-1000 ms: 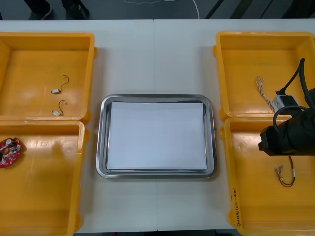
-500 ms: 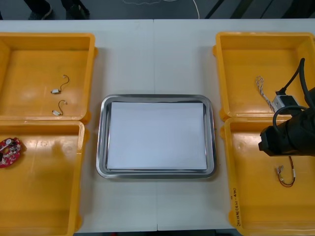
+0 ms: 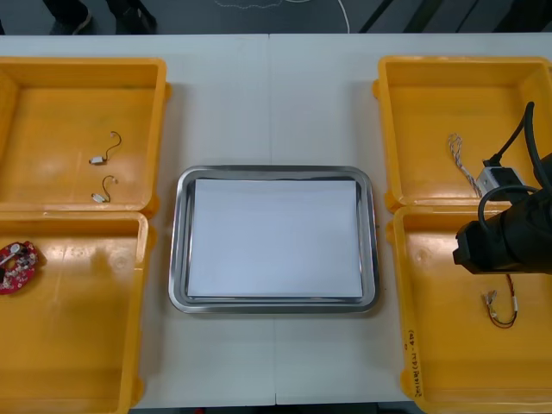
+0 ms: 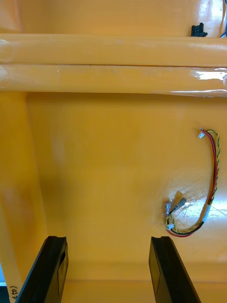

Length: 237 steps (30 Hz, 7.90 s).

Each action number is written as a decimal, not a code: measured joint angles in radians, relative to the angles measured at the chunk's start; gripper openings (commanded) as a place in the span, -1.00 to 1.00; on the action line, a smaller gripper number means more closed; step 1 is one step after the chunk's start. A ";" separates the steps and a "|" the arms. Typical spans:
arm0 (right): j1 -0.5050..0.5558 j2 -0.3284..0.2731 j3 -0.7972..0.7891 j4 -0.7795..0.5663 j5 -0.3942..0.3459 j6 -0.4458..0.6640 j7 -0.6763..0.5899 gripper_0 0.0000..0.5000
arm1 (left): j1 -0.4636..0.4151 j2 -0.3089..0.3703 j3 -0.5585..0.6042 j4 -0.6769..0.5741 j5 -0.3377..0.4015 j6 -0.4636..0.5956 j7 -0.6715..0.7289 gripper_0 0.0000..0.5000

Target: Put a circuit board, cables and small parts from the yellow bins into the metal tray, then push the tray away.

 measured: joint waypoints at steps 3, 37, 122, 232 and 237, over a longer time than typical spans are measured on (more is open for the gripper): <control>0.000 0.000 0.000 0.000 0.000 0.000 0.000 1.00 | 0.000 0.000 0.000 0.000 0.000 0.000 0.000 1.00; 0.000 0.000 0.000 0.000 0.000 0.000 0.000 1.00 | 0.000 0.000 0.000 0.000 0.000 0.000 0.000 1.00; 0.000 0.000 0.000 0.000 0.000 0.000 0.000 1.00 | 0.000 0.000 0.000 0.000 0.000 0.000 0.000 1.00; 0.188 -0.083 -0.170 0.102 -0.028 -0.197 0.493 1.00 | -0.153 0.128 -0.019 0.542 0.036 -0.097 -1.260 1.00; 0.207 -0.080 -0.216 0.185 -0.061 -0.221 0.493 1.00 | -0.157 0.128 -0.044 0.543 0.028 -0.126 -1.336 1.00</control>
